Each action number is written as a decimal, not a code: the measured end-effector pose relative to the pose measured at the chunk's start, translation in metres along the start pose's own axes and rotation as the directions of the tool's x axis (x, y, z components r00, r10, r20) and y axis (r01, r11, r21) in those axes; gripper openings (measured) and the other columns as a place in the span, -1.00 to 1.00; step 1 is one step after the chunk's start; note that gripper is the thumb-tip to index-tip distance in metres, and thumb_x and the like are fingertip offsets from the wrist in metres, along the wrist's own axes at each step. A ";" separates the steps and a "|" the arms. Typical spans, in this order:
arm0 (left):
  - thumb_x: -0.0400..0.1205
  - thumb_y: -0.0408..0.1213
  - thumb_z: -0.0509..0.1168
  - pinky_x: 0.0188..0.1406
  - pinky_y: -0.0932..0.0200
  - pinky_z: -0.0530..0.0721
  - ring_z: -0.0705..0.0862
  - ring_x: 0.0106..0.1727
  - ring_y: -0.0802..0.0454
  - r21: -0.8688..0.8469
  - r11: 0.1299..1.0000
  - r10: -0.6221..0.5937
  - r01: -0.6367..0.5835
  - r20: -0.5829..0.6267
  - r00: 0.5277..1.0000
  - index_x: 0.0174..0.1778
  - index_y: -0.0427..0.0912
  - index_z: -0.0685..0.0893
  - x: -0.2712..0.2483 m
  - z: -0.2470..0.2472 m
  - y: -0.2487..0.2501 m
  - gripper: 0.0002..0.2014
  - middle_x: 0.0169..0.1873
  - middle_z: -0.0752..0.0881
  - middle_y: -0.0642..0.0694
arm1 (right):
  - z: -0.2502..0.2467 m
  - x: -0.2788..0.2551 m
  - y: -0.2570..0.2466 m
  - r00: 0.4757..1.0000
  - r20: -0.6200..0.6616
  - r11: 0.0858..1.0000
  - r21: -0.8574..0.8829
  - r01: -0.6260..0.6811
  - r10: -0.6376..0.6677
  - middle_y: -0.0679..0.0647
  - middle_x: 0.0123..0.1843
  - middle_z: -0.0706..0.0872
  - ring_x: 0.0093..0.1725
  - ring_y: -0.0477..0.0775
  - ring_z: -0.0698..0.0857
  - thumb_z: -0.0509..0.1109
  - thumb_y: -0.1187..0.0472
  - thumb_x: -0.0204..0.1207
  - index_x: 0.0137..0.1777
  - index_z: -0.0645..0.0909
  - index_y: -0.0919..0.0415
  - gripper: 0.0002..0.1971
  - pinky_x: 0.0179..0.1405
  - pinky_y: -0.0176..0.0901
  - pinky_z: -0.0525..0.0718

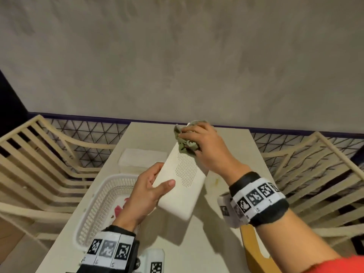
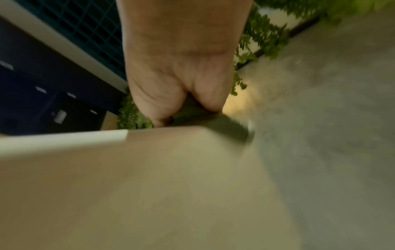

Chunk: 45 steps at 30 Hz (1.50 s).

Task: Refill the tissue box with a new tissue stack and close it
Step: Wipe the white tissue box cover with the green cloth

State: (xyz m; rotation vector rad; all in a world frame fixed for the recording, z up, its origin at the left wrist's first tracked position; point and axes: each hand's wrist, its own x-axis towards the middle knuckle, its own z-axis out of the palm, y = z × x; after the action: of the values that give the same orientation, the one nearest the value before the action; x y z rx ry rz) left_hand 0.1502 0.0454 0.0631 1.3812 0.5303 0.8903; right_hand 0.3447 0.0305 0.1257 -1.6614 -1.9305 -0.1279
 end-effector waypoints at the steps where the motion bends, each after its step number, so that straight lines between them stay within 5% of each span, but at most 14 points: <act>1: 0.27 -0.15 0.47 -0.15 0.19 0.73 0.78 -0.05 0.01 -0.031 1.000 0.002 -0.003 -0.032 0.999 0.04 -0.14 0.70 0.001 0.000 0.000 -0.59 -0.06 0.82 -0.11 | 0.010 -0.006 -0.013 0.995 0.032 0.996 -0.002 0.091 -0.091 0.07 0.22 0.74 0.22 0.30 0.59 0.33 0.41 0.13 0.12 0.74 0.15 -0.49 0.25 0.22 0.50; 4: 0.29 -0.25 0.47 -0.20 0.24 0.71 0.78 -0.07 0.00 -0.109 0.994 -0.014 0.008 -0.054 0.998 0.01 -0.12 0.72 -0.002 -0.003 -0.002 -0.65 -0.07 0.82 -0.13 | 0.012 -0.046 -0.006 0.958 0.135 0.967 0.052 0.248 -0.253 0.01 0.29 0.70 0.33 0.22 0.52 0.43 0.34 0.18 0.17 0.71 0.09 -0.51 0.31 0.12 0.37; 9: 0.28 -0.20 0.46 -0.17 0.24 0.71 0.77 -0.08 0.03 -0.055 0.998 -0.012 0.011 -0.020 1.000 0.06 -0.24 0.66 -0.002 0.010 -0.007 -0.57 -0.08 0.82 -0.10 | -0.008 -0.014 0.018 0.999 0.030 1.000 0.004 0.011 -0.011 0.08 0.22 0.74 0.23 0.30 0.57 0.37 0.40 0.16 0.13 0.74 0.14 -0.52 0.23 0.26 0.52; 13: 0.36 -0.34 0.41 -0.22 0.21 0.71 0.76 -0.13 0.04 -0.096 0.995 0.006 -0.016 -0.101 0.995 -0.08 -0.06 0.71 0.004 0.000 -0.004 -0.77 -0.14 0.82 -0.08 | 0.005 -0.046 -0.001 0.958 0.130 0.965 0.092 0.246 -0.257 0.03 0.29 0.70 0.37 0.26 0.50 0.43 0.46 0.18 0.15 0.72 0.12 -0.50 0.34 0.18 0.40; 18: 0.29 -0.11 0.45 -0.17 0.17 0.70 0.78 -0.03 0.01 0.042 0.999 0.014 -0.014 0.014 1.000 0.01 -0.09 0.70 0.000 0.005 0.002 -0.63 -0.04 0.82 -0.12 | -0.026 -0.012 0.037 0.999 -0.039 0.997 0.070 -0.013 0.016 0.09 0.27 0.71 0.32 0.30 0.52 0.35 0.57 0.20 0.14 0.74 0.18 -0.48 0.30 0.29 0.48; 23: 0.31 -0.12 0.43 -0.06 0.08 0.66 0.75 -0.02 0.02 0.006 0.999 0.044 -0.044 -0.022 0.999 0.00 -0.01 0.73 0.002 0.011 0.006 -0.67 -0.05 0.82 -0.09 | -0.001 -0.015 -0.009 0.941 0.115 0.948 0.035 0.317 -0.319 0.09 0.19 0.75 0.26 0.29 0.59 0.49 0.28 0.25 0.10 0.75 0.15 -0.64 0.28 0.14 0.43; 28: 0.31 -0.10 0.44 -0.16 0.23 0.69 0.77 -0.04 0.02 0.062 0.998 0.021 -0.023 0.029 0.999 0.04 -0.11 0.71 0.000 0.009 -0.001 -0.61 -0.05 0.82 -0.11 | -0.022 0.002 0.031 0.999 0.039 1.000 0.018 -0.002 0.001 0.07 0.31 0.68 0.33 0.19 0.51 0.44 0.54 0.24 0.20 0.71 0.15 -0.48 0.36 0.13 0.43; 31: 0.29 -0.09 0.44 -0.14 0.15 0.68 0.76 -0.05 0.00 0.045 0.998 0.038 -0.038 -0.015 0.999 0.02 -0.08 0.71 0.005 0.003 0.003 -0.62 -0.06 0.81 -0.12 | -0.001 0.003 0.002 0.983 0.084 0.986 0.010 0.163 -0.164 0.05 0.29 0.70 0.33 0.26 0.53 0.52 0.35 0.20 0.17 0.72 0.10 -0.53 0.36 0.17 0.43; 33: 0.29 -0.10 0.45 -0.11 0.12 0.68 0.75 -0.04 -0.03 0.030 0.999 0.038 -0.038 -0.007 0.999 0.00 -0.06 0.72 0.006 -0.004 0.006 -0.64 -0.06 0.80 -0.13 | 0.000 -0.016 0.002 0.962 0.090 0.965 0.074 0.252 -0.258 0.07 0.29 0.70 0.36 0.19 0.51 0.57 0.27 0.18 0.16 0.73 0.12 -0.54 0.42 -0.02 0.29; 35: 0.30 -0.11 0.45 -0.13 0.16 0.70 0.76 -0.02 -0.03 0.048 0.998 0.029 -0.031 0.035 0.999 0.00 -0.09 0.73 0.006 -0.004 0.007 -0.64 -0.04 0.81 -0.14 | -0.012 -0.016 0.024 0.984 0.008 0.980 0.090 0.176 -0.178 0.10 0.26 0.72 0.33 0.09 0.48 0.54 0.40 0.17 0.11 0.75 0.15 -0.55 0.44 -0.10 0.27; 37: 0.32 -0.09 0.45 -0.15 0.19 0.70 0.77 -0.03 -0.01 0.060 0.998 0.029 -0.031 0.035 0.999 0.01 -0.12 0.73 0.006 0.001 0.007 -0.64 -0.05 0.82 -0.13 | -0.013 -0.003 0.029 0.998 -0.052 0.998 0.054 0.029 -0.026 0.08 0.26 0.72 0.32 0.19 0.51 0.46 0.49 0.15 0.11 0.75 0.15 -0.51 0.38 0.19 0.41; 40: 0.27 0.28 0.45 -0.26 0.25 0.70 0.75 -0.13 0.01 0.013 1.000 0.009 -0.008 -0.061 0.998 -0.02 -0.10 0.76 0.012 0.003 0.008 -0.44 -0.14 0.84 -0.11 | 0.008 0.000 -0.020 0.987 0.029 0.988 0.007 0.155 -0.155 0.08 0.18 0.76 0.23 0.33 0.60 0.38 0.39 0.08 0.06 0.76 0.15 -0.52 0.23 0.28 0.50; 42: 0.13 0.59 0.24 -0.29 0.28 0.72 0.79 -0.14 0.05 0.015 1.000 -0.026 0.028 -0.123 0.992 -0.04 -0.08 0.75 0.013 0.002 0.008 -0.17 -0.18 0.86 -0.05 | 0.018 -0.029 -0.035 0.943 0.110 0.949 0.062 0.309 -0.314 0.05 0.22 0.74 0.28 0.32 0.57 0.35 0.26 0.19 0.11 0.75 0.12 -0.56 0.24 0.20 0.41; 45: 0.11 0.68 -0.04 -0.31 0.25 0.72 0.83 -0.16 0.03 0.093 0.994 -0.053 0.064 -0.109 0.993 -0.04 -0.05 0.74 0.010 0.004 0.006 -0.06 -0.16 0.86 -0.10 | 0.006 -0.043 -0.007 0.960 0.110 0.966 0.071 0.249 -0.256 0.02 0.24 0.73 0.32 0.24 0.55 0.37 0.33 0.23 0.12 0.74 0.08 -0.58 0.31 0.29 0.46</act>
State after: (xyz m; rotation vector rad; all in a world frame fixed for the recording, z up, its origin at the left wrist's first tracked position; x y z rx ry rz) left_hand 0.1575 0.0508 0.0715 1.4034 0.6998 0.9037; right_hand 0.3378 -0.0060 0.1021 -1.4084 -2.2105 -0.0741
